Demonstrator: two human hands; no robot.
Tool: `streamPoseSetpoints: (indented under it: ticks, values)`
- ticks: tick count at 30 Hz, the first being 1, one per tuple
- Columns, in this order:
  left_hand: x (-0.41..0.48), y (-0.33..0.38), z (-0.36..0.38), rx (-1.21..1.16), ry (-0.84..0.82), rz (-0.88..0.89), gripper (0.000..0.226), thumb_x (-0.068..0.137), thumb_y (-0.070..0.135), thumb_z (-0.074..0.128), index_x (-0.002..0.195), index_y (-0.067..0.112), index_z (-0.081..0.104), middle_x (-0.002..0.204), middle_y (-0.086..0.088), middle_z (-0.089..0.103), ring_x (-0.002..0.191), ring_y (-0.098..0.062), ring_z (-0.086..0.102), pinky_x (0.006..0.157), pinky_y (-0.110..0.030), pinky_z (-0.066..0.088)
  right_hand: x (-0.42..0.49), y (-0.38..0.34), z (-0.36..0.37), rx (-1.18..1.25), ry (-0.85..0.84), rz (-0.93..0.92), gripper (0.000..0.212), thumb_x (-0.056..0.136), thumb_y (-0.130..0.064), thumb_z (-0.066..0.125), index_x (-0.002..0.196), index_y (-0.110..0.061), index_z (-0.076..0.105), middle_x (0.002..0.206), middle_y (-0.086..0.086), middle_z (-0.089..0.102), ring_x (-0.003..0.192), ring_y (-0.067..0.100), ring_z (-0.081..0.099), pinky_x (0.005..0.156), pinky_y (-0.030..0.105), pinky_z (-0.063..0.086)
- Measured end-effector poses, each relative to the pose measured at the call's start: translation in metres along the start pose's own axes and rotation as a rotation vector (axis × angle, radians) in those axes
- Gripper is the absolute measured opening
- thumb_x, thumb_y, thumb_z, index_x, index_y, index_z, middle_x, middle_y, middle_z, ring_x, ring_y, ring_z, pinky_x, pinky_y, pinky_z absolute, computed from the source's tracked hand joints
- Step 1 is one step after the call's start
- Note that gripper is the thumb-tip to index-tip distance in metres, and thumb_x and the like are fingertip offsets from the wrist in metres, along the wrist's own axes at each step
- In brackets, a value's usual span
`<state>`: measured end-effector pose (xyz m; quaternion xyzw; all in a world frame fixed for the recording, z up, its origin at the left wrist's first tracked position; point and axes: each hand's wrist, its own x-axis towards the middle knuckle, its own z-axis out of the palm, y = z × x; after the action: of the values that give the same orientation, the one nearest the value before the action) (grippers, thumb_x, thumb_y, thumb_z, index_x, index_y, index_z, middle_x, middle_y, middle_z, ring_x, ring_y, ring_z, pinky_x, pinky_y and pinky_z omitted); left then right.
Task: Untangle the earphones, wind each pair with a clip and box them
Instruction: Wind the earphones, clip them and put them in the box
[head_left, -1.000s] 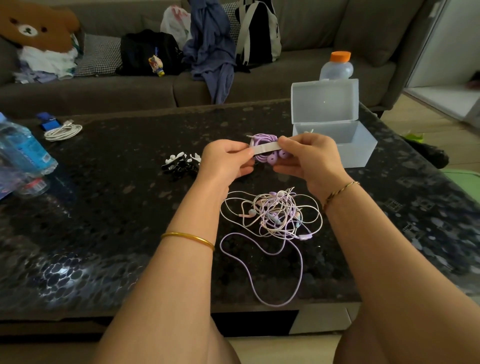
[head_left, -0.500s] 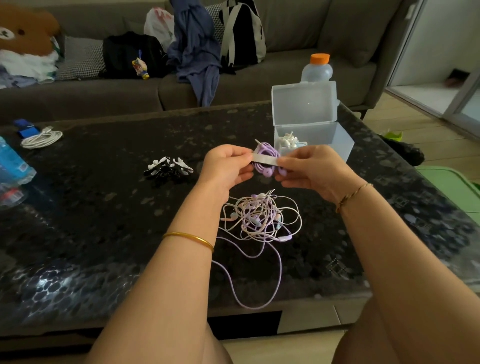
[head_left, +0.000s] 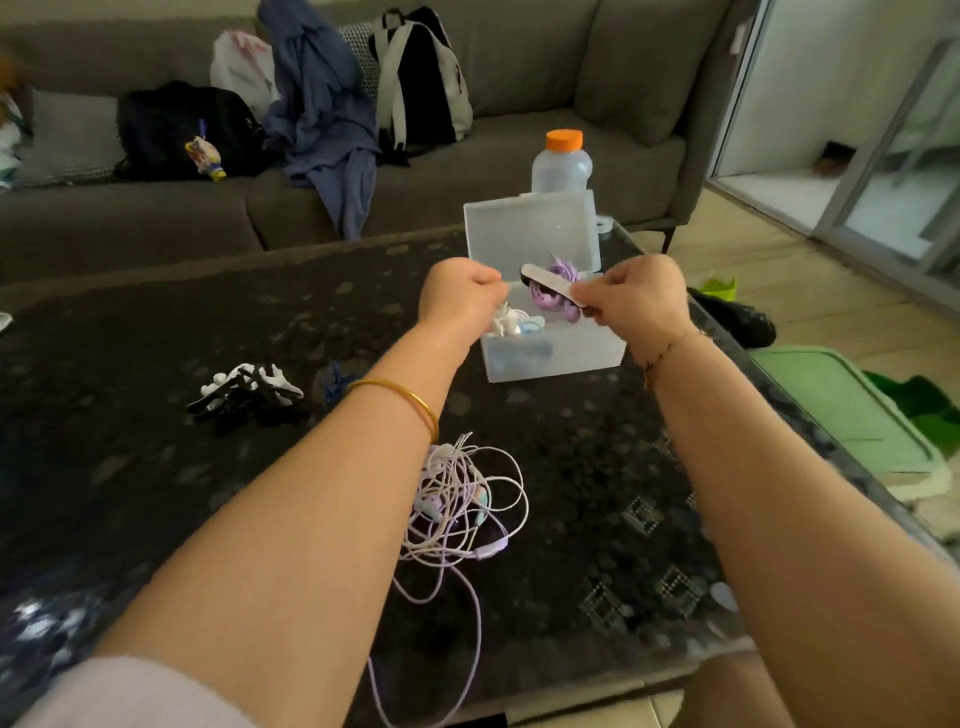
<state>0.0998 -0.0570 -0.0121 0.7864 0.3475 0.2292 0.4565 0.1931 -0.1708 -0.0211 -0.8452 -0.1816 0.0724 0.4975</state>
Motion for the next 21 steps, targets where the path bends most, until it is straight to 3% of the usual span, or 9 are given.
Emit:
streamPoseSetpoints:
  ticks: [3, 5, 7, 10, 14, 17, 21]
  values:
    - [0.013, -0.006, 0.010, 0.189, -0.017, 0.040, 0.020, 0.094, 0.008, 0.056, 0.108, 0.008, 0.070, 0.113, -0.009, 0.064, 0.106, -0.023, 0.057, 0.098, -0.035, 0.048, 0.031, 0.003, 0.007, -0.276, 0.067, 0.030, 0.027, 0.083, -0.033, 0.070, 0.097, -0.010, 0.068, 0.101, 0.009, 0.066, 0.095, 0.024, 0.059, 0.084, 0.036, 0.049]
    - [0.022, -0.013, 0.015, 0.289, -0.044, 0.062, 0.022, 0.094, 0.008, 0.056, 0.111, 0.008, 0.070, 0.118, -0.009, 0.064, 0.114, -0.028, 0.055, 0.100, -0.038, 0.047, 0.042, 0.005, 0.014, -0.468, 0.089, 0.047, 0.030, 0.085, -0.040, 0.065, 0.101, -0.015, 0.064, 0.113, 0.010, 0.062, 0.116, 0.030, 0.049, 0.095, 0.041, 0.041]
    - [0.026, -0.018, 0.019, 0.356, -0.069, 0.077, 0.023, 0.094, 0.007, 0.055, 0.112, 0.009, 0.069, 0.120, -0.010, 0.063, 0.117, -0.031, 0.052, 0.100, -0.041, 0.046, 0.047, 0.008, 0.019, -0.576, 0.095, 0.057, 0.033, 0.087, -0.042, 0.062, 0.106, -0.016, 0.063, 0.121, 0.011, 0.059, 0.124, 0.030, 0.041, 0.099, 0.040, 0.034]
    - [0.031, -0.023, 0.022, 0.395, -0.088, 0.093, 0.023, 0.095, 0.007, 0.054, 0.113, 0.008, 0.069, 0.120, -0.009, 0.062, 0.117, -0.028, 0.053, 0.098, -0.037, 0.048, 0.052, 0.012, 0.028, -0.669, 0.104, 0.052, 0.030, 0.089, -0.037, 0.062, 0.109, -0.015, 0.063, 0.122, 0.010, 0.059, 0.126, 0.029, 0.039, 0.102, 0.039, 0.029]
    - [0.034, -0.029, 0.023, 0.412, -0.091, 0.127, 0.020, 0.094, 0.003, 0.053, 0.088, 0.015, 0.067, 0.098, -0.003, 0.056, 0.105, -0.025, 0.057, 0.080, -0.029, 0.045, 0.054, 0.013, 0.043, -0.838, 0.004, -0.023, 0.024, 0.089, -0.026, 0.059, 0.109, -0.014, 0.061, 0.113, 0.008, 0.061, 0.118, 0.029, 0.045, 0.097, 0.039, 0.031]
    - [0.036, -0.032, 0.024, 0.370, -0.083, 0.120, 0.020, 0.095, 0.004, 0.055, 0.099, 0.018, 0.068, 0.101, 0.000, 0.055, 0.099, -0.016, 0.053, 0.079, -0.025, 0.042, 0.060, 0.008, 0.044, -0.935, -0.094, -0.021, 0.024, 0.088, -0.026, 0.059, 0.110, -0.015, 0.060, 0.113, 0.007, 0.061, 0.115, 0.028, 0.048, 0.101, 0.040, 0.031]
    - [0.026, -0.033, 0.014, 0.253, -0.036, 0.095, 0.037, 0.092, 0.007, 0.059, 0.128, 0.016, 0.057, 0.126, -0.003, 0.057, 0.116, -0.019, 0.054, 0.092, -0.028, 0.045, 0.061, 0.005, 0.040, -0.955, -0.111, -0.011, 0.025, 0.087, -0.028, 0.062, 0.109, -0.015, 0.061, 0.107, 0.008, 0.061, 0.110, 0.028, 0.052, 0.097, 0.039, 0.034]
